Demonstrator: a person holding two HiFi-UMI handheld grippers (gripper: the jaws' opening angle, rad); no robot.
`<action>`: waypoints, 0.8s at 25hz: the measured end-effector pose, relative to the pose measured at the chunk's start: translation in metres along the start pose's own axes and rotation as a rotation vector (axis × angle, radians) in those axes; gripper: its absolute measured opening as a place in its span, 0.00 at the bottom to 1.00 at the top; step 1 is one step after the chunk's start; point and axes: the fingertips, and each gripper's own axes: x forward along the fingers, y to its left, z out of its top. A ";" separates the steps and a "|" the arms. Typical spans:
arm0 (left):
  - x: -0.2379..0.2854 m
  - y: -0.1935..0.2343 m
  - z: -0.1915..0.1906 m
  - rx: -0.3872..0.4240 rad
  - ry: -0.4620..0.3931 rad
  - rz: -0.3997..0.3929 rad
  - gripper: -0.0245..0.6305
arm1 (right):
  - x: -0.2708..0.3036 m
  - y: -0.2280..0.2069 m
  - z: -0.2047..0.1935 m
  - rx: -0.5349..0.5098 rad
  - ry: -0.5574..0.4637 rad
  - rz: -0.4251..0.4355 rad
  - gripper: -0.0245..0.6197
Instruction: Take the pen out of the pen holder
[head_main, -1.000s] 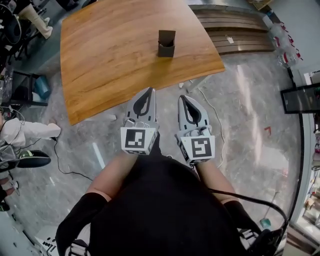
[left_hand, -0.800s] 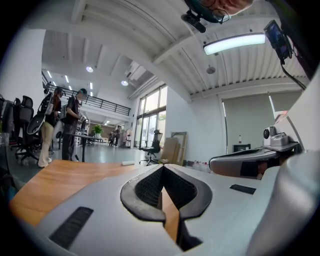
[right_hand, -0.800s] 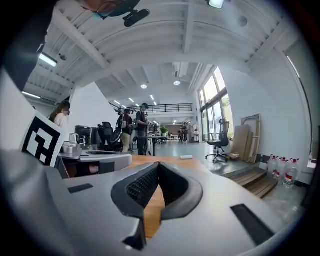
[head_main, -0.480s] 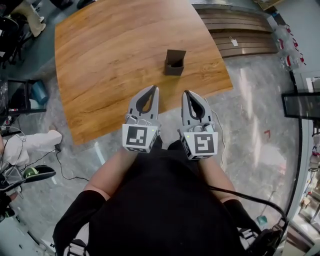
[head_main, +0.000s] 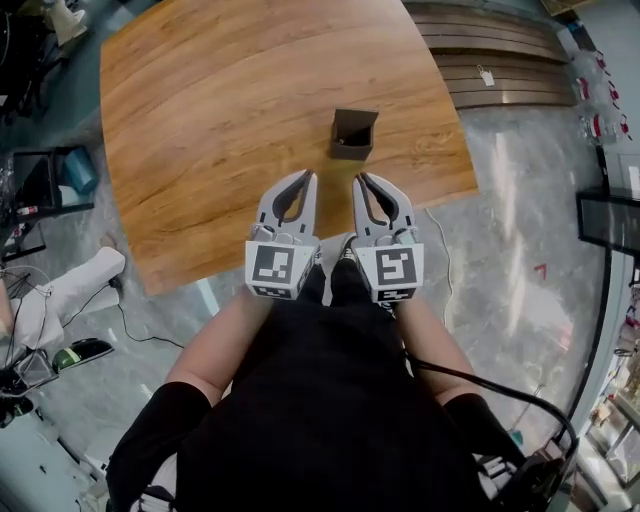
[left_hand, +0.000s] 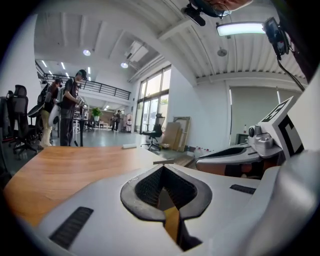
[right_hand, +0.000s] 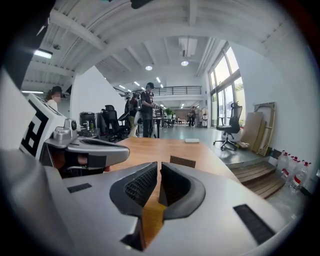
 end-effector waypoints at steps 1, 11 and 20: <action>0.006 0.002 -0.005 -0.002 0.011 0.001 0.04 | 0.009 -0.002 -0.008 -0.005 0.021 0.008 0.06; 0.044 0.025 -0.036 -0.031 0.070 0.019 0.04 | 0.085 -0.002 -0.055 -0.077 0.161 0.084 0.21; 0.053 0.046 -0.047 -0.086 0.095 0.042 0.04 | 0.123 -0.003 -0.061 -0.196 0.209 0.066 0.21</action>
